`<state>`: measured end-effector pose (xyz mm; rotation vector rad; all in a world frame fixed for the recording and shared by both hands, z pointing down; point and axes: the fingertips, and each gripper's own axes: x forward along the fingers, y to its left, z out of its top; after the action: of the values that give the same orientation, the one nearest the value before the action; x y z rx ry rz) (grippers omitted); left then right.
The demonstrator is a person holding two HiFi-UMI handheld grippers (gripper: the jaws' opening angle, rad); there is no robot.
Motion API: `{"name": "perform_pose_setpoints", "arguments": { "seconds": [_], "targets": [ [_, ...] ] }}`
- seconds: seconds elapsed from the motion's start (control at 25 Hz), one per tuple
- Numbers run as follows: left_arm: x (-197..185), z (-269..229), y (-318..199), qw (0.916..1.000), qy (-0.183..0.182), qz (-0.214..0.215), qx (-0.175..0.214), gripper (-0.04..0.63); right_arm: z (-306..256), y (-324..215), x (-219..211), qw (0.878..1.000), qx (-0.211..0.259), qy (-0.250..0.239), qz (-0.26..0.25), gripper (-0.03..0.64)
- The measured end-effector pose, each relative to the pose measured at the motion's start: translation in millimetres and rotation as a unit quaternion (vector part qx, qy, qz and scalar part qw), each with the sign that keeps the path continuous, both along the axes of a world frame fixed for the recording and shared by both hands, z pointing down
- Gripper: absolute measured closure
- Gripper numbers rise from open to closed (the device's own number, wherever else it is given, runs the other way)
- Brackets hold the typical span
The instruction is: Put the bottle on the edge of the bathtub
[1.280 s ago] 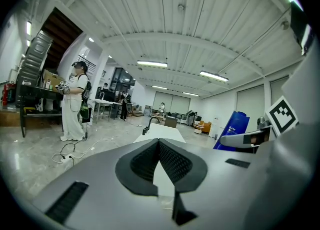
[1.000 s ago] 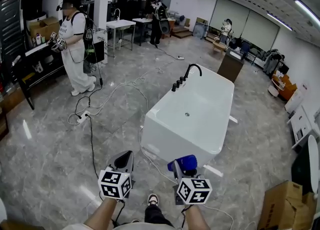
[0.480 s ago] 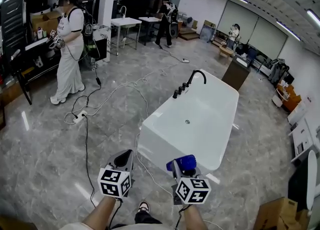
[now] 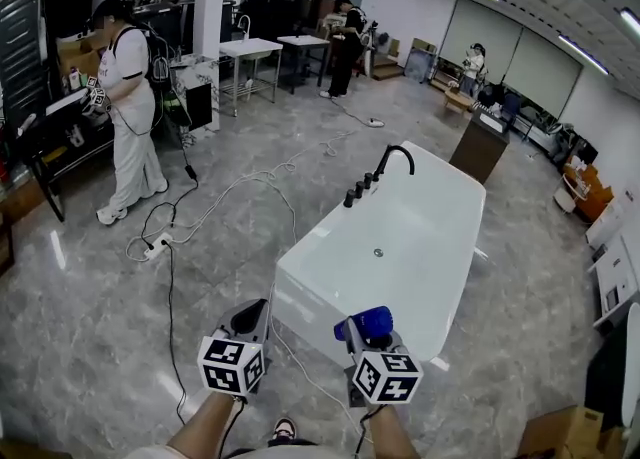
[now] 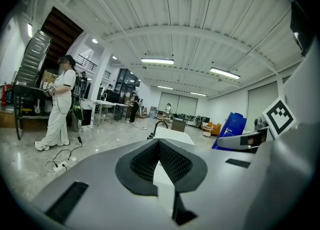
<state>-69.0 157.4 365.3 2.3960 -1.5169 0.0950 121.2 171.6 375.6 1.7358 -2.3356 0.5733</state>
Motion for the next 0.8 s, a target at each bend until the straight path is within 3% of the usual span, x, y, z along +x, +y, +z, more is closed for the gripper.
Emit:
{"name": "perform_pose_setpoints", "arguments": {
  "seconds": [0.8],
  "targets": [
    [47.5,-2.2,-66.2,0.9992,-0.038,0.013,0.006,0.580,22.8,-60.6,63.3,0.999,-0.018,-0.019,0.039,0.442]
  ]
}}
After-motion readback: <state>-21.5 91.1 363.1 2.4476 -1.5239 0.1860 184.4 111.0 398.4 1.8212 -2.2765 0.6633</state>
